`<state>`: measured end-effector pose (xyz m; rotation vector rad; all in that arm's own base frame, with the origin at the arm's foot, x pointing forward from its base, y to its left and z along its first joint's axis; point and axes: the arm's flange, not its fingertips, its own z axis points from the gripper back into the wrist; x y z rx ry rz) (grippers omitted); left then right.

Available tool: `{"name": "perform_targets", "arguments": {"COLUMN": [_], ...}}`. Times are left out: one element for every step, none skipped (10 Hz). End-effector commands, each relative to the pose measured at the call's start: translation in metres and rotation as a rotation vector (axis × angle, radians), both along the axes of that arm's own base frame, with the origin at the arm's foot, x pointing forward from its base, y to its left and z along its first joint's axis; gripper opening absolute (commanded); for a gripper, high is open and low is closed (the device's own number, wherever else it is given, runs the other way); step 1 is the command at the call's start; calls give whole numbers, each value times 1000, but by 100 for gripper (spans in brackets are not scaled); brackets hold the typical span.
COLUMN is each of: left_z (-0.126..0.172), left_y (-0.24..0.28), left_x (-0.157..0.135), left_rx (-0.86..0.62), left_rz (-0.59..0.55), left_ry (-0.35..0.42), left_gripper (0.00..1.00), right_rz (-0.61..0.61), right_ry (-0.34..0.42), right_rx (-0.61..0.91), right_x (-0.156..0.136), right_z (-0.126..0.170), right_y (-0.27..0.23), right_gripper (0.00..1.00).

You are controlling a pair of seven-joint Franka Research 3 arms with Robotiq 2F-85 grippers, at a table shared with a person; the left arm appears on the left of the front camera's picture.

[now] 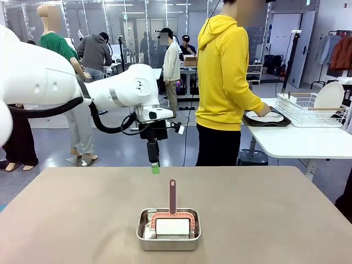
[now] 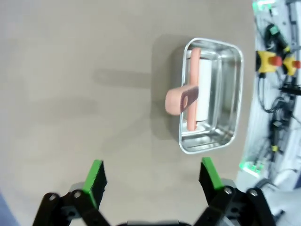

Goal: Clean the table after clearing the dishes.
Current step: When the right (or left) Handle tray is removed, use the right hand (or left hand) to clean the right (or left) side of the table with the Lint Roller.

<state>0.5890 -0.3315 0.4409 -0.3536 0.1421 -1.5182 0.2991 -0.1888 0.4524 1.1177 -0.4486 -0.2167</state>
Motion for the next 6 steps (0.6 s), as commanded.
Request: {"name": "perform_targets", "arguments": {"left_z": [3, -2, -6, -11, -16, -25], "left_y": [-22, -31, -38, -43, -49, -56], "left_x": [18, 19, 18, 18, 15, 12], "left_rx": [44, 39, 51, 46, 61, 79], "left_rz": [-40, -62, -70, -65, -72, -70], "left_ry": [83, 123, 133, 143, 163, 193], "left_gripper": [100, 100, 100, 100, 100, 100], "right_rz": [-1, -1, -1, -1, -1, -1], "right_ry": [-4, -4, -4, -4, -4, -4], "right_rx": [5, 5, 5, 5, 5, 5], "right_x": [0, 0, 0, 0, 0, 0], "right_z": [2, 2, 2, 2, 2, 2], "right_y": [0, 0, 0, 0, 0, 0], "right_gripper": [100, 100, 100, 100, 100, 100]}}
